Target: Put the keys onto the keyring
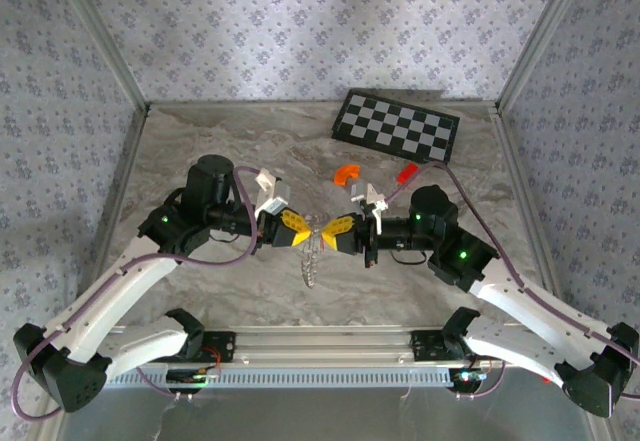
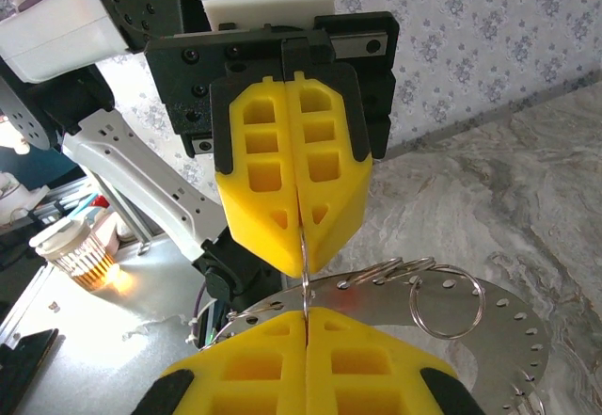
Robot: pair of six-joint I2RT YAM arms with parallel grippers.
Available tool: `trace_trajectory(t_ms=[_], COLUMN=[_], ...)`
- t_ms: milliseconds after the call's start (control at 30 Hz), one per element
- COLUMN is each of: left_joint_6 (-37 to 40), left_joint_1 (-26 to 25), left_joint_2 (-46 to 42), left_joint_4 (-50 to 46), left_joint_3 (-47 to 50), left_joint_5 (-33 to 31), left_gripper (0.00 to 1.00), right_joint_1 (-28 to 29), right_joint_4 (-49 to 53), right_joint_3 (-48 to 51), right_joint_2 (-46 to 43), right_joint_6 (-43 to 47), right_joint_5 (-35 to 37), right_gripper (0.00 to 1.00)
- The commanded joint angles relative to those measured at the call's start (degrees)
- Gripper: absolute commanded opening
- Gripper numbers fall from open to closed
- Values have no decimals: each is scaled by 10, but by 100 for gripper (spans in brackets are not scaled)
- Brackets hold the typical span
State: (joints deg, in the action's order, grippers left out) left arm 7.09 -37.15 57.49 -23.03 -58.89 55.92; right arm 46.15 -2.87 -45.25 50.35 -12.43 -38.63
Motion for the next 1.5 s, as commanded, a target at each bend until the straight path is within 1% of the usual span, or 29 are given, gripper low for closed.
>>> trace_trajectory(t_ms=[0,600,1000,1467], left_joint_6=[14,15,17,18], left_joint_1=[-3,-4,-4,-4], left_joint_2=[-13,-16,-16,-18], left_joint_4=[3,-1,-2,-3], left_joint_3=[-15,-15,-16,-16], left_joint_5=[15,15,14,14], left_gripper=[0,0,0,0], right_joint_1=[0,-2,-2,0], right_joint_4=[-16,-18,-4,-15], right_joint_3=[-4,-5,-4,-4], right_joint_2=[-2,6,-14,0], right_joint_6=[2,5,6,7], right_joint_5=[-12,-13,-2,-8], right_gripper=[0,0,0,0])
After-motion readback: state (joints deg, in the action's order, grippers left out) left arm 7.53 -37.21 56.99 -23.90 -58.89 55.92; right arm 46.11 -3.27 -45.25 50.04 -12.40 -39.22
